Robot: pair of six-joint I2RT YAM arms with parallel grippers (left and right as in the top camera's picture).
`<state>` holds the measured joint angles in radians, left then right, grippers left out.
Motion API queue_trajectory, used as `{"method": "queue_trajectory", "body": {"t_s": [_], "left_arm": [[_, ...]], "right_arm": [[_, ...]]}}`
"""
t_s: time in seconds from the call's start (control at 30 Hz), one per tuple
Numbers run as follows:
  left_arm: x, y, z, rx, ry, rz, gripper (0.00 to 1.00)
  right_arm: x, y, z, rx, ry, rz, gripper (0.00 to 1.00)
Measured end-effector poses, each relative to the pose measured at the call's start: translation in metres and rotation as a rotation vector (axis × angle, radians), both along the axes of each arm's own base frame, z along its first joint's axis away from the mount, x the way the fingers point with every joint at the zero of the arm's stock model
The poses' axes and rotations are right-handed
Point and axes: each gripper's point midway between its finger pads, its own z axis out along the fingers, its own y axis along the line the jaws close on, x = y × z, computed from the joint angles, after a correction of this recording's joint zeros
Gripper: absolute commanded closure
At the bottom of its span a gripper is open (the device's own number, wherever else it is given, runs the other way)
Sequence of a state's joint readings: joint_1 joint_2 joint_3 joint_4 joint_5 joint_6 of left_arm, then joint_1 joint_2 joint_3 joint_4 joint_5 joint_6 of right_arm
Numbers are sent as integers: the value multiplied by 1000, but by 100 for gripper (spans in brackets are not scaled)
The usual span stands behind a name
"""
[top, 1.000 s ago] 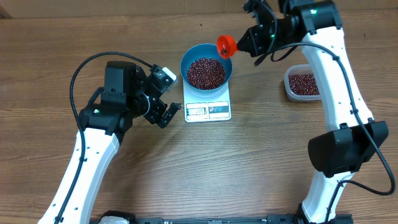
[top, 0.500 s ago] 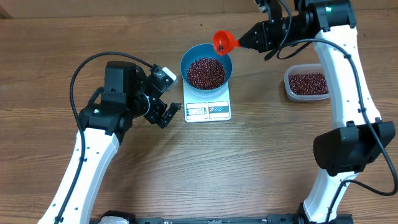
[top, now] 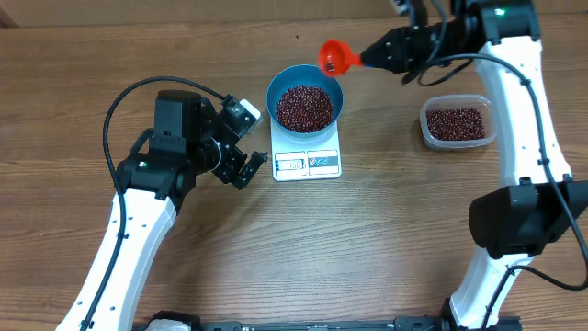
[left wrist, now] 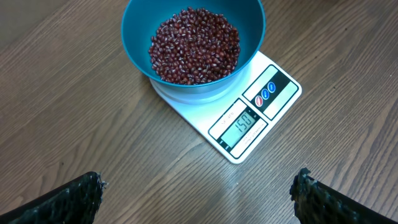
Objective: Scoop item into bowl and weigh 150g on scale
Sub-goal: 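Carry the red scoop right to the clear bean tub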
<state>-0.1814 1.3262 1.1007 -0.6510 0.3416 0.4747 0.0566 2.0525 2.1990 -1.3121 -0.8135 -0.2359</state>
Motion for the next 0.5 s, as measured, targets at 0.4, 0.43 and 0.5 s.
{"method": "queue_trajectory", "body": {"t_s": [0.4,0.43,0.5], "left_arm": [[0,0,0,0,0,0,0],[0,0,0,0,0,0,0],[0,0,0,0,0,0,0]], "right_arm": [[-3,-165,0,49,132,-368,96],[-9,-180,-4,27,165,-409,96],[-19,-204,-13,-30,211,-475,96]]}}
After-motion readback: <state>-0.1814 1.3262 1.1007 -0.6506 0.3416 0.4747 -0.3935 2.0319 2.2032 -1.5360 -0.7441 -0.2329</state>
